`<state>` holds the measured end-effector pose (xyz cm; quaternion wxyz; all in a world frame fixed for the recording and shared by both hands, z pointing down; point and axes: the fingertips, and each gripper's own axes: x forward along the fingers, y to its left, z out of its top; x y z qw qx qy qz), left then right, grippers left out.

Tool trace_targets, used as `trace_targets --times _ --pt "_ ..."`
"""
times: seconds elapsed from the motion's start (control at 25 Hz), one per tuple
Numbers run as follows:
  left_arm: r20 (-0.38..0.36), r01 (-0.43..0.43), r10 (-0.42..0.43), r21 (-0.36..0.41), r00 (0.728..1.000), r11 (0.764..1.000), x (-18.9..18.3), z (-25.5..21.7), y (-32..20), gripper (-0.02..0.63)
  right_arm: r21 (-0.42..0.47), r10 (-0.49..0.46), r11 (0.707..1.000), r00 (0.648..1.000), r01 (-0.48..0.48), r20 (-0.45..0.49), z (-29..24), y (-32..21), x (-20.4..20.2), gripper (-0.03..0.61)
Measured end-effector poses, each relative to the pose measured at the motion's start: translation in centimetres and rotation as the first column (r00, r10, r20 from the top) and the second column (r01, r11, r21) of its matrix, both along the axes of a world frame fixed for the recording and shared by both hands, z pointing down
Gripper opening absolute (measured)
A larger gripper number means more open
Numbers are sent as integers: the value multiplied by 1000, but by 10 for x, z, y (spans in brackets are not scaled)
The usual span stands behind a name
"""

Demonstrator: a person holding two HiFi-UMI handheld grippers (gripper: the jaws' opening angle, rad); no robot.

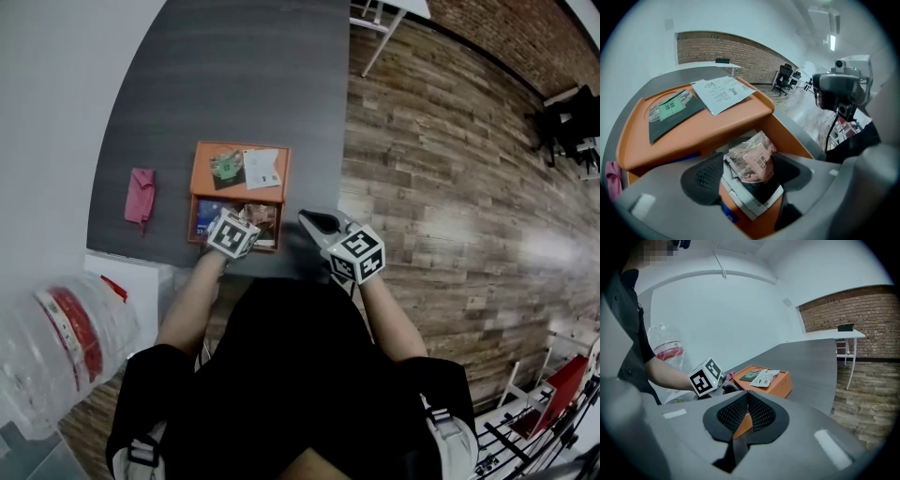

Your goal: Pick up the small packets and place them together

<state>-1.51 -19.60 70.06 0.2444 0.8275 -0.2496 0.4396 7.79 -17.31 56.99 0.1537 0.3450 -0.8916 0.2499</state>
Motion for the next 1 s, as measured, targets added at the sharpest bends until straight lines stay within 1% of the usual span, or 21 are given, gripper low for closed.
trace_targets --times 0.24,0.36,0.52,0.6,0.72,0.8,0.88,0.92,1.0 --pt "-24 43 -44 -23 999 999 -3 -2 -4 308 -7 -15 1000 1000 15 0 2 1 -3 3" --pt "-22 52 -52 -1 998 999 -6 -5 -5 279 -9 -20 1000 1000 20 0 3 1 -4 3" --pt "2 25 -25 46 1000 999 -12 -8 -2 254 -11 -29 1000 1000 29 -2 4 0 -5 3" --pt "-7 6 -6 74 1000 997 -11 -18 -2 219 -9 -31 999 1000 31 -1 3 -1 -6 5" --pt "-43 -8 12 100 999 995 -9 -31 -2 119 -7 -34 999 999 34 2 2 -3 -7 4" --pt "-74 -5 13 107 997 994 -7 -38 -2 64 -4 -38 999 999 38 3 1 -3 -9 4" --pt "-109 4 8 110 994 994 -5 -45 -3 36 0 -42 999 999 42 3 1 -3 -10 3" --pt "-124 7 7 108 992 994 -4 -48 -3 6 1 -43 999 999 43 2 1 -2 -11 4" --pt "-153 7 8 97 988 995 -1 -54 0 2 2 -45 999 999 45 1 0 -2 -11 3"
